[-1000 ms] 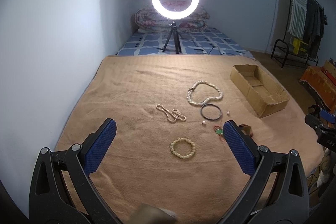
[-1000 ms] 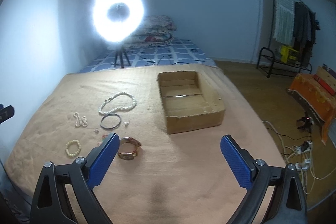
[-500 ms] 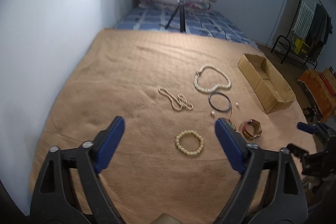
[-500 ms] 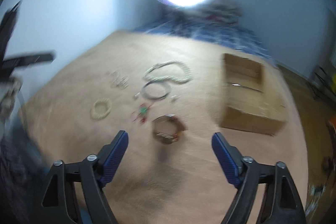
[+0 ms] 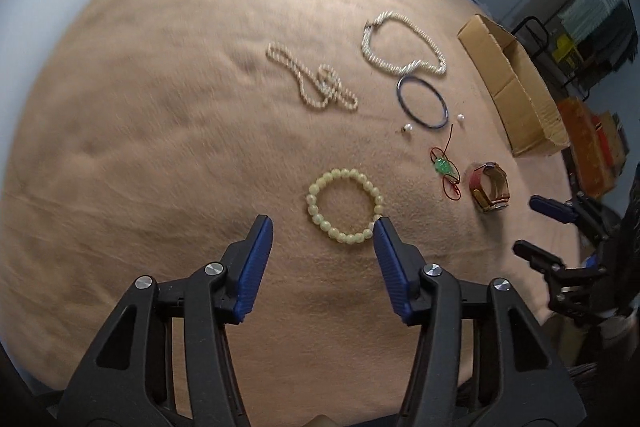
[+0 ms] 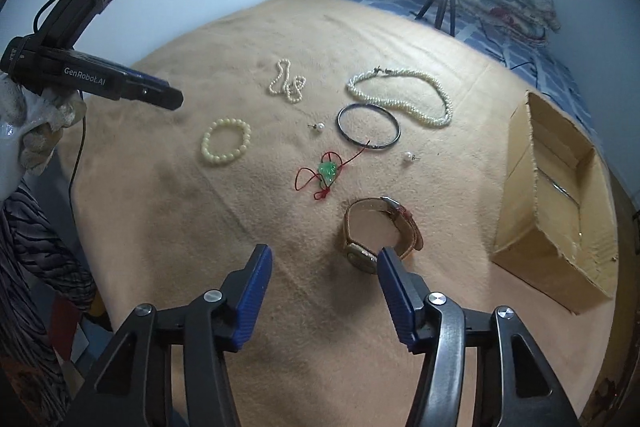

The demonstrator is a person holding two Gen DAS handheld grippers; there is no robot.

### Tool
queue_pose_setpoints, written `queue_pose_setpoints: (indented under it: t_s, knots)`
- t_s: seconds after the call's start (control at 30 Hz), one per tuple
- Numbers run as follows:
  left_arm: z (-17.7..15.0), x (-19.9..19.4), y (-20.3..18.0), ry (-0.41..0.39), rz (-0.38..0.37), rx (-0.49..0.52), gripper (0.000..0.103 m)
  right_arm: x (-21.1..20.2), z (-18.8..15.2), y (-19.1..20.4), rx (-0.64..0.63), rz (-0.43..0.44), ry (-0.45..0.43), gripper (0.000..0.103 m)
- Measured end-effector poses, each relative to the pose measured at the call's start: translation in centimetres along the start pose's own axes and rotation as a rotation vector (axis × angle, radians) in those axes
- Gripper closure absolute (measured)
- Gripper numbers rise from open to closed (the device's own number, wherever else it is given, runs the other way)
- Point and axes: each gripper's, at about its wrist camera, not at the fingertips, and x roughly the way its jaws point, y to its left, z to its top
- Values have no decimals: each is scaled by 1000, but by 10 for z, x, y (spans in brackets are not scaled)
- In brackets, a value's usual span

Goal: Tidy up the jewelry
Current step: 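Grasp the brown leather watch with the right gripper while the left gripper grasps the cream bead bracelet, then carry the watch with the right gripper while the left gripper carries the bracelet toward the box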

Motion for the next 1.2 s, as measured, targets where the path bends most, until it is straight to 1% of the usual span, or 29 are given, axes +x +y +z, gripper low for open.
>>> queue_pose_setpoints:
  t_s: [0.03, 0.1, 0.17, 0.2, 0.23, 0.37, 0.53, 0.63, 0.77, 0.87, 0.93, 0.97, 1.0, 1.03, 1.1, 1.2]
  knots:
    - [1, 5, 1, 14, -2, -7, 49, 3, 2, -2, -2, 4, 5, 47]
    - [2, 10, -2, 29, 12, 17, 49, 9, 5, -4, -6, 11, 15, 50]
    - [3, 18, -6, 38, 37, 56, 54, 16, 8, -7, -7, 22, 26, 54]
    - [3, 19, -7, 45, 38, 61, 58, 20, 10, -8, -6, 28, 34, 56]
    - [4, 22, -6, 56, 36, 63, 58, 24, 11, -9, -4, 32, 41, 56]
    - [8, 32, -5, 73, 44, 77, 58, 40, 15, -13, -6, 34, 72, 61]
    - [13, 42, 0, 90, 69, 81, 58, 57, 16, -17, 2, 28, 104, 63]
    - [17, 49, 0, 97, 71, 85, 58, 64, 17, -16, 1, 20, 117, 65]
    - [20, 59, -3, 100, 97, 116, 58, 70, 18, -16, 7, 19, 123, 68]
    - [23, 62, -9, 84, 121, 151, 60, 72, 18, -15, 13, 22, 123, 72]
    - [24, 63, -11, 72, 142, 160, 74, 73, 20, -14, 18, 27, 123, 77]
    - [25, 64, -11, 67, 148, 162, 78, 73, 20, -15, 22, 31, 121, 80]
    - [25, 64, -11, 62, 151, 161, 89, 73, 20, -15, 28, 34, 120, 83]
    - [26, 63, -10, 58, 149, 156, 97, 73, 20, -16, 33, 33, 119, 85]
    - [28, 63, -10, 55, 143, 145, 98, 72, 21, -17, 42, 31, 116, 92]
    - [27, 57, -11, 41, 139, 141, 98, 69, 22, -18, 47, 22, 107, 99]
